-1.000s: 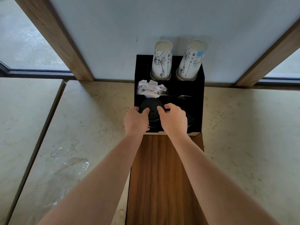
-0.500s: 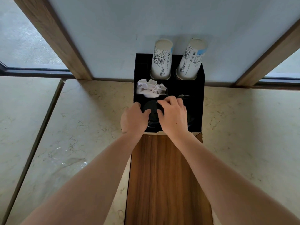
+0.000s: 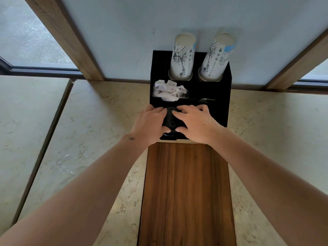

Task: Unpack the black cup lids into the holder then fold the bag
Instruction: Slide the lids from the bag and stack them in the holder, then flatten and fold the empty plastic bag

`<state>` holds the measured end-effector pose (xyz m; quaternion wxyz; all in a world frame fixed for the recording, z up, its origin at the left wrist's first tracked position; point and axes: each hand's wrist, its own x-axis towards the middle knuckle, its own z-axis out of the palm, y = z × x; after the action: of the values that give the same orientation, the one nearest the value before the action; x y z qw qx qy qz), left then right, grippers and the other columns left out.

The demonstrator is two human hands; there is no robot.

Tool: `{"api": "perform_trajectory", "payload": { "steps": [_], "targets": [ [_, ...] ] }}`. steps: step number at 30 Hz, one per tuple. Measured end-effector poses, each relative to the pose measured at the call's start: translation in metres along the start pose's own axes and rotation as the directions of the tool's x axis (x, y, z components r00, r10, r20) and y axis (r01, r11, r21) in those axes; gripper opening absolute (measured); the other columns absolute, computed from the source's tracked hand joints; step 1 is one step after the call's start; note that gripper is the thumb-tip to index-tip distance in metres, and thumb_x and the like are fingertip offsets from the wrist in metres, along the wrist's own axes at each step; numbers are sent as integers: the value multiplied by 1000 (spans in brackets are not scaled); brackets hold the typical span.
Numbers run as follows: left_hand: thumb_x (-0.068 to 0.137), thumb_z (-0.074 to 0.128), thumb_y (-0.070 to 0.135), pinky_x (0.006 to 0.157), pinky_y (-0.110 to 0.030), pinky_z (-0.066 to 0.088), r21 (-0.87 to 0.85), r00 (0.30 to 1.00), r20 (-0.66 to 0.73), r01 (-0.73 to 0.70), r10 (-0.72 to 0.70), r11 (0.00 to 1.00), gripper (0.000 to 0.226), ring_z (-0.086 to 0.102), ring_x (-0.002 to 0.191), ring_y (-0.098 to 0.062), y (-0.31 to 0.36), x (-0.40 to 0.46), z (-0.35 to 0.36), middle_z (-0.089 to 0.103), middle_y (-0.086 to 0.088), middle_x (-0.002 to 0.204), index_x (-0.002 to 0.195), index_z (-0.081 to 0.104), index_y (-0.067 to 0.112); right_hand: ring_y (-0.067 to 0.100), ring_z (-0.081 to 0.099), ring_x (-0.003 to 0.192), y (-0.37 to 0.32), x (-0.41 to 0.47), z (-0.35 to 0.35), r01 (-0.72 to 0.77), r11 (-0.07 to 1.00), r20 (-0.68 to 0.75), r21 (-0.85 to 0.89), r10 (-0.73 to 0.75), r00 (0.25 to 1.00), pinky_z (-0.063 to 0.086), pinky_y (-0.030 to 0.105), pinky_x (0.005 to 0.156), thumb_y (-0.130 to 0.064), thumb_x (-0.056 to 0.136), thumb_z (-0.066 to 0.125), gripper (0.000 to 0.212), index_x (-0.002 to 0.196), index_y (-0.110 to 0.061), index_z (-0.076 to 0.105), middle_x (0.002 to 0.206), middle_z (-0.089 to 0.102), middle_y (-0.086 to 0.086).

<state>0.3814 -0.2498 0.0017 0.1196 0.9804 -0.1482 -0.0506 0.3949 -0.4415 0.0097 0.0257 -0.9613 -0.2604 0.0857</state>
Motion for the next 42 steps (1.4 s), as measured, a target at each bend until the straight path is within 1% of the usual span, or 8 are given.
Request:
{"api": "perform_trajectory", "payload": {
  "steps": [9, 13, 19, 27, 33, 37, 39, 42],
  "targets": [
    [94, 71, 42, 99, -43, 42, 160, 1000, -28, -5, 9, 987, 64, 43, 127, -32, 0, -4, 9, 51, -9, 140, 149, 50, 17, 26, 31, 145, -7, 0, 2, -46, 999, -5, -26, 45, 999, 34, 50, 110, -49, 98, 57, 64, 155, -26, 40, 158, 41, 2],
    [85, 81, 43, 107, -50, 42, -83, 989, -95, 107, -115, 991, 85, 40, 132, -37, 9, -27, -1, 40, -15, 152, 155, 40, 18, 31, 23, 150, -21, -19, -7, -176, 936, -46, 305, 199, 979, 37, 51, 113, -39, 94, 66, 81, 162, -24, 24, 169, 19, 3],
    [98, 68, 30, 95, -34, 49, -359, 944, -105, 258, -314, 897, 49, 49, 126, -32, 32, -102, 6, 53, -14, 134, 140, 55, 11, 23, 39, 145, -65, -83, -4, -336, 784, -19, 522, 405, 914, 45, 37, 108, -27, 98, 60, 66, 157, -21, 33, 163, 30, -3],
    [100, 62, 24, 87, -30, 46, -566, 890, 3, 378, -456, 733, 23, 57, 111, -19, 45, -198, 10, 58, 2, 116, 122, 64, 19, 6, 59, 101, -142, -152, 23, -383, 660, 94, 646, 429, 899, 47, 15, 83, -31, 99, 62, 36, 134, -24, 57, 137, 52, -6],
    [95, 63, 14, 70, -28, 47, -748, 562, 11, 554, -827, 367, 10, 66, 87, -18, -28, -319, 8, 69, 0, 94, 103, 66, 18, 11, 55, 107, -217, -140, 45, -380, 609, 272, 696, 265, 925, 43, 23, 89, -31, 100, 58, 34, 132, -20, 58, 129, 59, -2],
    [93, 64, 11, 66, -19, 42, -767, 352, -2, 600, -936, 227, 11, 66, 85, -12, -68, -402, 14, 69, 0, 94, 97, 64, 21, 16, 63, 104, -273, -112, 55, -462, 510, 415, 725, 213, 885, 50, 25, 77, -30, 96, 63, 30, 123, -17, 62, 119, 65, 0],
    [91, 66, 16, 73, -30, 45, -779, 151, 35, 623, -988, 67, 13, 64, 94, -25, -89, -434, 19, 66, -6, 103, 102, 61, 18, 21, 68, 101, -298, -98, 63, -536, 425, 493, 730, 215, 843, 57, 34, 85, -29, 95, 67, 32, 122, -11, 63, 113, 67, 4],
    [87, 77, 29, 81, -46, 51, -807, -143, 273, 504, -951, -308, 41, 60, 99, -31, -113, -469, 25, 59, -11, 108, 113, 50, 13, 24, 69, 86, -335, -81, 72, -714, 105, 685, 692, 217, 696, 59, 41, 84, -31, 92, 73, 38, 116, -3, 63, 95, 67, 7]
  ]
}}
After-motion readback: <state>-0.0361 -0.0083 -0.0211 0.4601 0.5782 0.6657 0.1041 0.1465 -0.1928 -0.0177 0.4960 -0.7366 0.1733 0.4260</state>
